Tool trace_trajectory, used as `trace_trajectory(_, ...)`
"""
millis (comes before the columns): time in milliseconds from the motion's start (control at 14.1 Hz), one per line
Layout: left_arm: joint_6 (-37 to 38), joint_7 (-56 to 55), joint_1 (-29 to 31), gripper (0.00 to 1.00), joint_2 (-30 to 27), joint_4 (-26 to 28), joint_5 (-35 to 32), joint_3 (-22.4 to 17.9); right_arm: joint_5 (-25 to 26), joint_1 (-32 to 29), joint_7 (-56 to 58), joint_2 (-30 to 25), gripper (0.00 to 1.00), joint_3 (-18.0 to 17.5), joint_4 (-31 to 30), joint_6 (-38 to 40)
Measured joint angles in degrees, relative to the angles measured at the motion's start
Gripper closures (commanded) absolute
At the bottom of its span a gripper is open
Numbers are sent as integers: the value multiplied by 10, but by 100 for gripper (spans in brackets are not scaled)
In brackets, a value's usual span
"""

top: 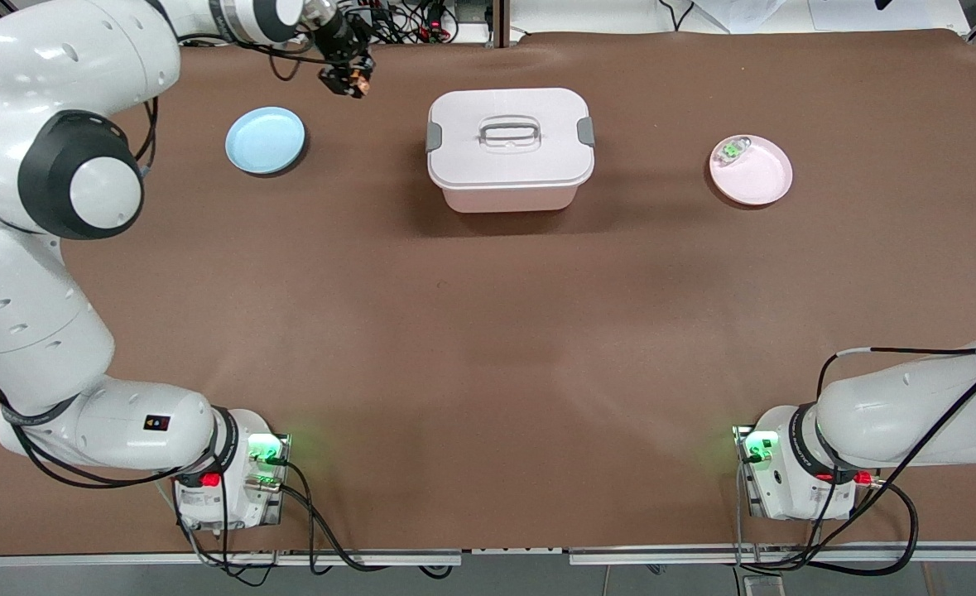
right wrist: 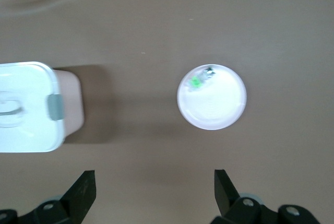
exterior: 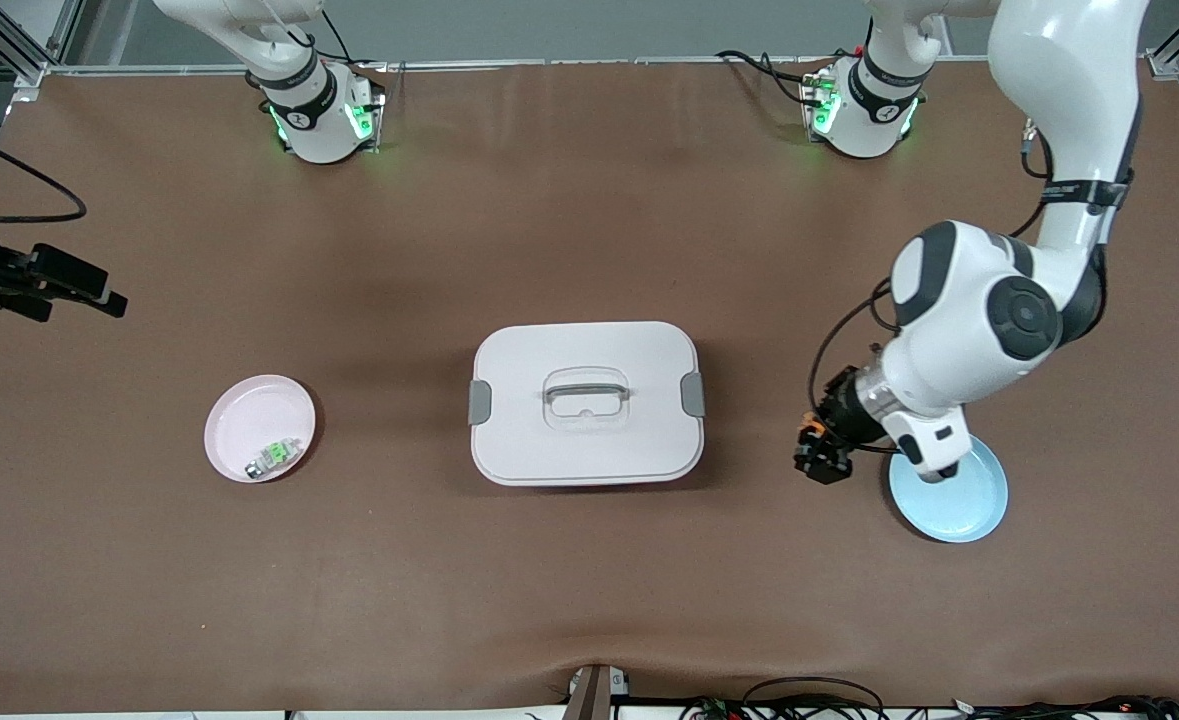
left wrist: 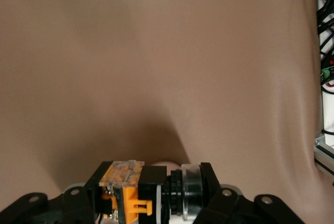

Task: Transfer orange switch to right arm and place
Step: 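Carry the orange switch over the white box while the right gripper approaches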

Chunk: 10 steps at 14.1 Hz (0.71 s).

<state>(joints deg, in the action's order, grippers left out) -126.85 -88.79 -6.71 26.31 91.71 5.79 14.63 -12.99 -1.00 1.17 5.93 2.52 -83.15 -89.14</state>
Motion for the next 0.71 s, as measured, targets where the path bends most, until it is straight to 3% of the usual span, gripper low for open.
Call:
trace_trajectory(213,0,-101,-34,66,0,-13,0,1,-42,7,-52,-3,0,-2,0,1)
trace_trajectory(498,0,-179,-71,66,0,-33,4,4,-80,64,-172,-11,0,-6,0,-32)
trace_trajectory(711,0,-203,-101,66,1,-55,67,7,-123,95,-214,-12,0,-8,-13,-82)
